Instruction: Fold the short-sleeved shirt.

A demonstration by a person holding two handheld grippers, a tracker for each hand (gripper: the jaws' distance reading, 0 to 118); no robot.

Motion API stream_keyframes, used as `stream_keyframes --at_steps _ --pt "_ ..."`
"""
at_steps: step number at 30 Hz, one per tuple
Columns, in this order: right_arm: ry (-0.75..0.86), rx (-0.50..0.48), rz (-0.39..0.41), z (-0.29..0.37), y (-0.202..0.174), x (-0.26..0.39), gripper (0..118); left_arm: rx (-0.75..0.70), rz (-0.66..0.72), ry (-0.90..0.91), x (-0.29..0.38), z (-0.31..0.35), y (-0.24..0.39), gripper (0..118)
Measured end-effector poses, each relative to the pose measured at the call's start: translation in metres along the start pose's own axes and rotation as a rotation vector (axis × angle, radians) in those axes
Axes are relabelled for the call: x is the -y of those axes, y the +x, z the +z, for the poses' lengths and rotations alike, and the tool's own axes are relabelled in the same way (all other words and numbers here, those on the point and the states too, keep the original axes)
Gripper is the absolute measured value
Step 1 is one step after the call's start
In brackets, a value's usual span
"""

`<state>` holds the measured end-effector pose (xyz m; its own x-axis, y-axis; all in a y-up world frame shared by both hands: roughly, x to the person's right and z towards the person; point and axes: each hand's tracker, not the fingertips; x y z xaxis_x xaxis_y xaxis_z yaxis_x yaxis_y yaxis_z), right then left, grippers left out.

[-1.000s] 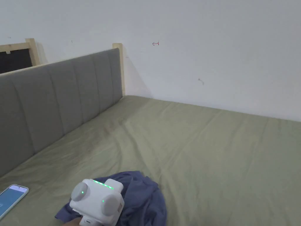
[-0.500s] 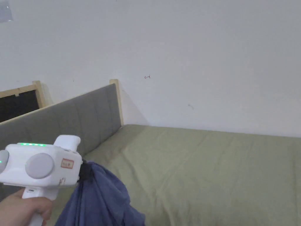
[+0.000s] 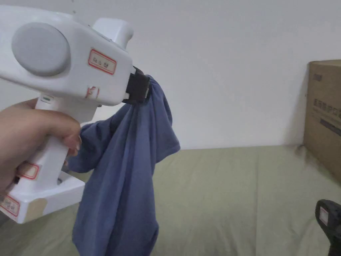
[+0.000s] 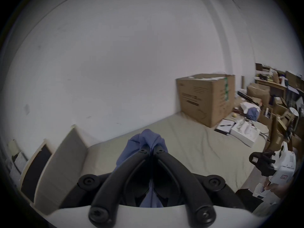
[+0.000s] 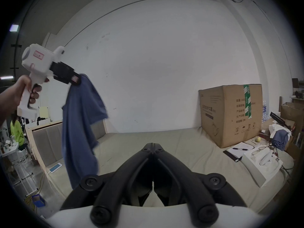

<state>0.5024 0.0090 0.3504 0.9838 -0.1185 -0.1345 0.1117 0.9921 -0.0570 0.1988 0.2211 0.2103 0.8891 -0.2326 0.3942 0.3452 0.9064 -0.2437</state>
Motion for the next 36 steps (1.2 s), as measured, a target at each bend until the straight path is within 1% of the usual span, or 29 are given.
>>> stream_keyframes --at_steps 2,4,8,9,11,12,13,16,17,18,19,20,21,22,23,24,25,26,28,30,32,34,35,36 --pt "0.008 0.029 -0.002 0.007 0.011 0.000 0 0.087 0.012 -0.024 0.010 -0.039 0.027 0" --pt "0.006 0.068 0.002 0.011 0.023 0.003 0 0.163 0.054 -0.052 0.029 -0.086 0.056 0" --pt "-0.039 0.129 0.000 0.017 0.046 0.008 0 0.264 0.013 -0.234 0.096 -0.192 0.130 0" --pt "-0.046 0.142 -0.001 0.019 0.051 0.010 0 0.262 0.030 -0.290 0.117 -0.213 0.148 0" --pt "-0.063 0.182 0.004 0.023 0.060 0.017 0 0.311 0.135 -0.406 0.168 -0.253 0.179 0" --pt "-0.074 0.197 0.004 0.025 0.063 0.021 0 0.330 0.171 -0.464 0.190 -0.267 0.192 0" --pt "-0.090 0.203 0.002 0.025 0.065 0.025 0 0.339 0.175 -0.512 0.214 -0.280 0.204 0" --pt "-0.157 0.217 0.004 0.023 0.070 0.041 0 0.279 0.255 -0.612 0.267 -0.294 0.225 1" --pt "-0.170 0.221 0.003 0.021 0.070 0.046 0 0.293 0.305 -0.633 0.279 -0.296 0.227 3" --pt "-0.184 0.223 -0.004 0.019 0.071 0.050 0 0.287 0.320 -0.645 0.287 -0.297 0.226 10" --pt "-0.197 0.221 -0.019 0.017 0.072 0.053 0 0.302 0.329 -0.645 0.290 -0.296 0.223 29" --pt "-0.207 0.216 -0.035 0.015 0.073 0.055 0 0.317 0.367 -0.628 0.287 -0.291 0.217 74" --pt "-0.214 0.213 -0.047 0.012 0.073 0.056 0 0.351 0.394 -0.612 0.284 -0.287 0.208 106" --pt "-0.218 0.213 -0.052 0.010 0.072 0.055 0 0.357 0.406 -0.603 0.276 -0.283 0.199 118" --pt "-0.219 0.212 -0.054 0.009 0.070 0.053 0 0.357 0.410 -0.581 0.267 -0.278 0.188 115" --pt "-0.220 0.210 -0.055 0.009 0.069 0.051 0 0.370 0.422 -0.506 0.250 -0.261 0.172 115" --pt "-0.218 0.208 -0.053 0.008 0.066 0.049 0 0.345 0.411 -0.423 0.230 -0.246 0.156 115" --pt "-0.212 0.206 -0.049 0.008 0.064 0.046 0 0.325 0.404 -0.380 0.216 -0.232 0.142 115" --pt "-0.192 0.199 -0.033 0.009 0.059 0.037 0 0.315 0.410 -0.228 0.190 -0.183 0.107 115" --pt "-0.155 0.187 -0.018 0.011 0.053 0.028 0 0.287 0.381 -0.103 0.175 -0.130 0.082 116" --pt "-0.110 0.175 -0.009 0.012 0.045 0.021 0 0.196 0.339 0.006 0.177 -0.076 0.061 116" --pt "-0.069 0.162 -0.007 0.013 0.037 0.017 0 0.140 0.305 0.070 0.184 -0.030 0.049 116" --pt "-0.046 0.157 -0.007 0.014 0.032 0.016 0 0.066 0.291 0.109 0.191 -0.009 0.048 113" --pt "-0.022 0.151 -0.004 0.014 0.027 0.017 0 -0.017 0.285 0.154 0.204 0.007 0.048 107"
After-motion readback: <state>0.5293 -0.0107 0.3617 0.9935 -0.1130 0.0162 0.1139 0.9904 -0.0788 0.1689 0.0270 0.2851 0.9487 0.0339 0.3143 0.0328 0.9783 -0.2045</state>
